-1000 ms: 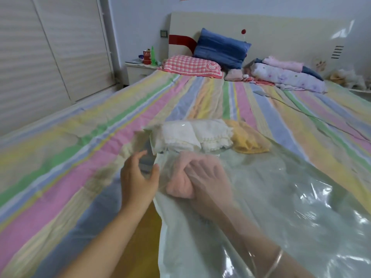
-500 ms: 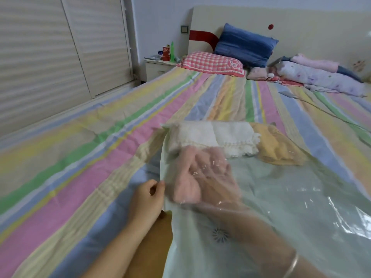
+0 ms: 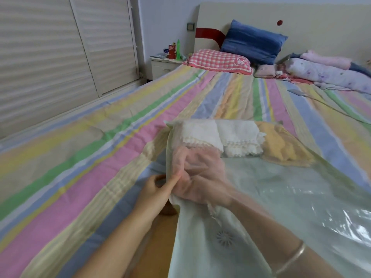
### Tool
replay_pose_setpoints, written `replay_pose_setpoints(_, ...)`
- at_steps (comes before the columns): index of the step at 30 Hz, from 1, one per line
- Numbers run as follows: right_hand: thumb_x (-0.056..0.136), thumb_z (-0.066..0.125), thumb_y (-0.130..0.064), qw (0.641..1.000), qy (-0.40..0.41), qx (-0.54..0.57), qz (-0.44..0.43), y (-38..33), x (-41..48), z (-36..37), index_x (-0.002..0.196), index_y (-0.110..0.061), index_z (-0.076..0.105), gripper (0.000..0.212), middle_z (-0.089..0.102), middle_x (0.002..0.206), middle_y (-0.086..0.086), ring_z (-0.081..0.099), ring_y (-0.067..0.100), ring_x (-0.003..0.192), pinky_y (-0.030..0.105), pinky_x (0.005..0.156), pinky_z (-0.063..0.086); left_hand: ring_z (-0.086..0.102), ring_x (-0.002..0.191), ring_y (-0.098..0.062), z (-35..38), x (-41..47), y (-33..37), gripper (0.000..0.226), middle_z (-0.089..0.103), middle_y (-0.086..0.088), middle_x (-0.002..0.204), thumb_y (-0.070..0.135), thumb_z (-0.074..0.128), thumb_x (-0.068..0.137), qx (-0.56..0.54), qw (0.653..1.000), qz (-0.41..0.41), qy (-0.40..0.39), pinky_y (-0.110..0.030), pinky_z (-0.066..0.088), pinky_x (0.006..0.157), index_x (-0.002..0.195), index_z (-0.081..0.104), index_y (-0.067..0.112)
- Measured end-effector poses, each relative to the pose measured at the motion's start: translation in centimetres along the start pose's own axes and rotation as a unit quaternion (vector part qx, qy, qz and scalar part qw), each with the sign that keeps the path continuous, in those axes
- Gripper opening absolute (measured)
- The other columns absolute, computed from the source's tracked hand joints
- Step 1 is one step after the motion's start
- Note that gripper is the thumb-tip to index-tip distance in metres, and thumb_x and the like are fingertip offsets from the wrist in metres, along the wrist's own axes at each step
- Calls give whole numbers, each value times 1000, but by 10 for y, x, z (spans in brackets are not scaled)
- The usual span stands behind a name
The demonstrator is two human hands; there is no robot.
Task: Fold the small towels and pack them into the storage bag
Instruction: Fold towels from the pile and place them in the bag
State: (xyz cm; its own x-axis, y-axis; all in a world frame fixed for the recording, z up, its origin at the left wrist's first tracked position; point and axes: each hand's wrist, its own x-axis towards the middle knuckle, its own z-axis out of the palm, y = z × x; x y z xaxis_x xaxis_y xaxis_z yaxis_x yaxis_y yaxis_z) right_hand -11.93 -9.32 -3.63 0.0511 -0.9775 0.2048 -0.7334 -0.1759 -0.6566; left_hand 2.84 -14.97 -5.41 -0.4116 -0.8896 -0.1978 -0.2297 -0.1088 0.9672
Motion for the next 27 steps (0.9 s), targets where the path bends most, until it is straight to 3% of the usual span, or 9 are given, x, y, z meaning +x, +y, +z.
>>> replay_pose_setpoints(2,93,39,-37,996,81,-33,10,12,-5,5,108,-17,56,30,56,100,-8,57,7,115,43,98,40,66,88,-3,1,1,0,38,69,13,97,55,69,78,7,1000,-7,-7,-21,51,70,102,63,26)
replay_pose_setpoints(5,89,16,-58,935,82,-336,75,9,2,13,147,-21,27,70,34,149,4,22,26,143,60,110,13,68,87,-7,2,4,-9,63,72,9,98,70,67,65,61,998,13,3,-34,56,81,108,62,24)
replay_pose_setpoints(7,81,22,-59,909,58,-397,109,9,6,28,148,-26,14,75,25,150,1,17,30,143,63,106,7,68,88,-8,2,5,-15,79,71,8,97,78,62,51,110,993,20,24,-39,56,84,109,60,25)
replay_pose_setpoints(11,76,45,-56,926,-13,-291,241,7,5,30,139,-25,38,71,38,146,4,32,28,137,55,110,23,67,93,-13,5,3,-15,82,70,5,102,74,64,48,155,987,19,27,-41,55,85,114,53,26)
replay_pose_setpoints(15,75,47,-40,893,103,-404,169,-32,0,14,105,-34,47,30,58,101,-4,52,22,105,45,93,34,67,95,-15,0,0,-10,85,68,5,107,70,69,53,138,990,-19,11,-41,55,87,124,47,28)
replay_pose_setpoints(17,80,38,-48,894,93,-395,190,-20,-5,18,126,-38,35,47,50,127,4,37,29,129,50,104,24,62,105,-20,3,-9,-2,71,64,2,119,58,69,69,196,980,15,18,-39,51,93,128,44,27)
replay_pose_setpoints(20,87,6,-65,908,29,-317,272,9,-44,22,150,-39,-5,69,-9,161,-1,-13,25,147,51,117,-7,41,128,-29,7,-28,17,61,45,-7,140,38,57,85,349,921,136,103,-39,37,101,139,37,18)
replay_pose_setpoints(24,50,-40,-79,921,43,-279,268,-10,-147,4,152,-39,0,116,-16,158,-10,-14,13,147,37,120,-5,49,120,-29,31,-64,47,60,59,-5,127,41,36,70,361,896,256,35,-34,32,105,120,60,16)
replay_pose_setpoints(27,62,-29,-81,919,77,-269,279,-32,-232,-15,152,-34,10,109,-10,152,-16,-7,5,145,24,116,-7,53,116,-19,80,-108,62,36,63,4,119,35,48,81,331,884,319,-87,-27,35,102,111,64,23)
